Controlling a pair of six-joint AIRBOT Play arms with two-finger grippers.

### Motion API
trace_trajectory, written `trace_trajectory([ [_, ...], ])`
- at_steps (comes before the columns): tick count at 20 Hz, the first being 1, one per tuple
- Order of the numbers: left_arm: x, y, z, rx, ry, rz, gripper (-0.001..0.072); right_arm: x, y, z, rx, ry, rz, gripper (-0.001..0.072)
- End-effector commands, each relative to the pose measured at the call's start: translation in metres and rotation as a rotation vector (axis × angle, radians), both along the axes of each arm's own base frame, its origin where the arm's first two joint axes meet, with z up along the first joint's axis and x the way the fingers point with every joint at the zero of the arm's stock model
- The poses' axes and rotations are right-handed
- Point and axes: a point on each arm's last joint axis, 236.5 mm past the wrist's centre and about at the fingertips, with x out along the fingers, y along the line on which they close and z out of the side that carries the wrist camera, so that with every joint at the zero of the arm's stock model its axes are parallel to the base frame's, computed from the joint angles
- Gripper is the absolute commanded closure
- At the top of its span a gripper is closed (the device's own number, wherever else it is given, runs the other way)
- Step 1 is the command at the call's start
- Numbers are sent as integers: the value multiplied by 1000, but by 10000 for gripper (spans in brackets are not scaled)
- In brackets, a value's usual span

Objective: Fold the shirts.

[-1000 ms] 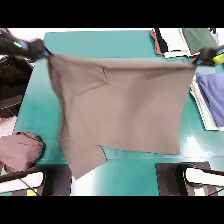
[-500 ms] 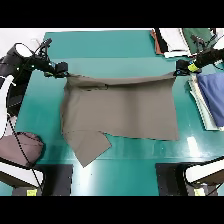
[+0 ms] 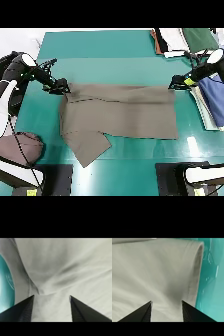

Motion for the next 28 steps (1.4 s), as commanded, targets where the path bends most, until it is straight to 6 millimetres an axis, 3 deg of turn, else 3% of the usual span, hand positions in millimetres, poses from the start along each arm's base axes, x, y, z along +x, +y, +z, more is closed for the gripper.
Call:
trace_trajectory([
  [1, -13, 0, 15, -1, 12, 4, 232, -9, 2, 7, -5, -36, -15, 284],
  [3, -25, 7, 41, 37, -48, 3, 232, -22, 4, 26, -9, -64, -9, 284],
  [6, -86, 29, 40, 148, -22, 6, 231, -50, 9, 46, -13, -95, -2, 284],
  [10, -197, 23, -12, 131, 91, 91, 231, -70, 11, 60, -25, -174, -18, 284],
  [12, -238, 12, -36, 88, 147, 114, 231, -74, 11, 66, -28, -195, -20, 285],
  [14, -259, -3, -49, 22, 187, 149, 230, -75, 12, 74, -31, -218, -20, 284],
  [16, -266, -18, -58, -48, 212, 183, 231, -76, 12, 78, -33, -230, -19, 285],
  [19, -255, -29, -63, -108, 176, 243, 230, -77, 12, 79, -32, -231, -19, 285],
  [22, -244, -47, -58, -208, 135, 272, 231, -77, 12, 79, -32, -231, -19, 285],
  [26, -238, -56, -52, -265, 128, 296, 236, -82, 11, 77, -32, -212, -16, 284],
  [27, -238, -57, -49, -267, 127, 282, 419, -86, 9, 74, -31, -192, -22, 285],
  [28, -237, -59, -44, -269, 111, 239, 685, -93, 4, 67, -27, -158, -33, 285],
])
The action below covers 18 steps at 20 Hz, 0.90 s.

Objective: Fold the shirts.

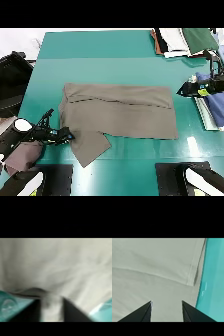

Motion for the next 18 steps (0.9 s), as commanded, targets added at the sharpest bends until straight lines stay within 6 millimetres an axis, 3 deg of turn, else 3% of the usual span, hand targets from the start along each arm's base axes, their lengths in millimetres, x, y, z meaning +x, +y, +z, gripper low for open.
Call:
trace_trajectory([
  [1, 5, -13, 19, -60, -36, -48, 682, -20, -12, -17, 6, 83, -21, 285],
  [3, 7, -16, 32, -68, -53, -98, 682, -45, -28, -43, 22, 166, -75, 285],
  [6, 16, -16, 45, -63, -96, -129, 682, -100, -55, -90, 75, 328, -190, 280],
  [8, 16, -15, 45, -60, -101, -134, 682, -138, -60, -122, 157, 458, -279, 186],
  [10, 15, -13, 43, -47, -99, -139, 682, -161, -53, -147, 244, 552, -330, 187],
  [12, 15, -13, 43, -44, -99, -141, 682, -168, -35, -163, 334, 596, -332, 197],
  [16, 12, -13, 43, -48, -89, -148, 682, -152, -6, -177, 385, 589, -285, 289],
  [18, 7, -15, 43, -57, -70, -162, 683, -140, -1, -176, 339, 557, -226, 475],
])
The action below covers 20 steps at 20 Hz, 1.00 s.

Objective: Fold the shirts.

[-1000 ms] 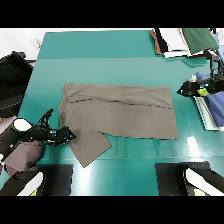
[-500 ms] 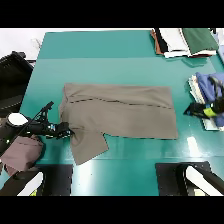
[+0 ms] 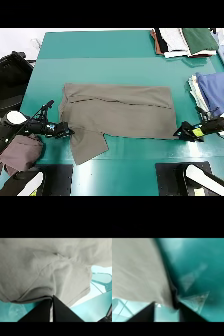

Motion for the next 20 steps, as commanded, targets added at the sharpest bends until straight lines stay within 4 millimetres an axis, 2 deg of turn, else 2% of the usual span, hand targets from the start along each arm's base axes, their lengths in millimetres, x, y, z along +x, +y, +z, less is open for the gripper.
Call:
trace_trajectory([
  [1, -10, -2, 1, -8, 30, -28, 683, 19, 12, -4, -27, -58, 68, 570],
  [3, -17, -1, 0, 3, 50, -51, 685, 23, 11, 5, -81, -83, 157, 675],
  [4, -21, 1, 0, 14, 53, -59, 685, 20, 9, 10, -112, -83, 203, 694],
  [6, -26, 11, 4, 66, 32, -59, 685, 5, 0, 22, -181, -74, 286, 694],
  [9, -51, 19, 21, 113, 13, -83, 684, -14, -17, 45, -285, -91, 330, 694],
  [11, -67, 16, 31, 104, 16, -120, 684, -16, -27, 59, -342, -143, 304, 695],
  [12, -65, 17, 34, 109, 4, -120, 685, -14, -31, 64, -360, -167, 268, 695],
  [14, -41, 23, 42, 139, -73, -84, 684, -8, -34, 69, -369, -200, 231, 696],
  [16, 0, 32, 53, 176, -180, -24, 684, 7, -37, 76, -377, -217, 242, 696],
  [18, 38, 38, 64, 197, -243, -6, 684, 35, -35, 85, -383, -244, 278, 696],
  [20, 80, 42, 70, 211, -280, -9, 683, 72, -32, 91, -390, -272, 288, 696],
])
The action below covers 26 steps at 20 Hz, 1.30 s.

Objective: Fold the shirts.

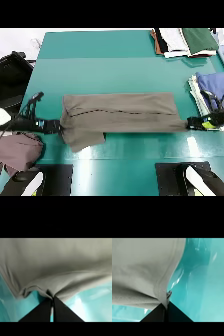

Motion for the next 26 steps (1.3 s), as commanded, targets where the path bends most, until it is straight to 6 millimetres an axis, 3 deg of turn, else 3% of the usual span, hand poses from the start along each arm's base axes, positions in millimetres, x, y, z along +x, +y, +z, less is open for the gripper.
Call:
trace_trajectory([
  [1, 77, 13, 14, 45, -115, 17, 683, 57, 3, 10, -17, -46, 23, 696],
  [5, 161, 17, 13, 51, -155, 10, 682, 118, 18, 5, -9, -27, 86, 696],
  [7, 186, 18, 2, 50, -138, 14, 682, 141, 25, -1, 6, -21, 95, 694],
  [9, 199, 18, -8, 46, -117, 15, 678, 162, 37, -5, 79, -29, 82, 687],
  [10, 204, 18, -10, 42, -113, 30, 495, 172, 43, -5, 119, -41, 76, 571],
  [11, 207, 19, -9, 34, -116, 53, 178, 181, 45, -3, 164, -53, 63, 382],
  [12, 209, 19, -6, 32, -120, 60, 104, 188, 44, -1, 202, -68, 53, 317],
  [14, 208, 18, -1, 31, -128, 53, 111, 194, 37, 5, 260, -103, 40, 297],
  [15, 206, 17, -1, 27, -119, 49, 112, 192, 25, 5, 257, -103, 21, 289],
  [16, 203, 16, -2, 22, -108, 44, 112, 187, 12, 4, 262, -91, -7, 187],
  [19, 200, 6, 2, -26, -90, 42, 126, 171, -22, 0, 284, -58, -78, 159],
  [21, 201, -9, 11, -93, -102, 38, 660, 154, -26, -16, 349, -21, -117, 159],
  [23, 202, -26, 14, -100, -130, -2, 681, 139, -27, -39, 391, 7, -170, 159],
  [26, 196, -70, 11, -104, -142, -78, 682, 133, -16, -64, 460, -11, -222, 160],
])
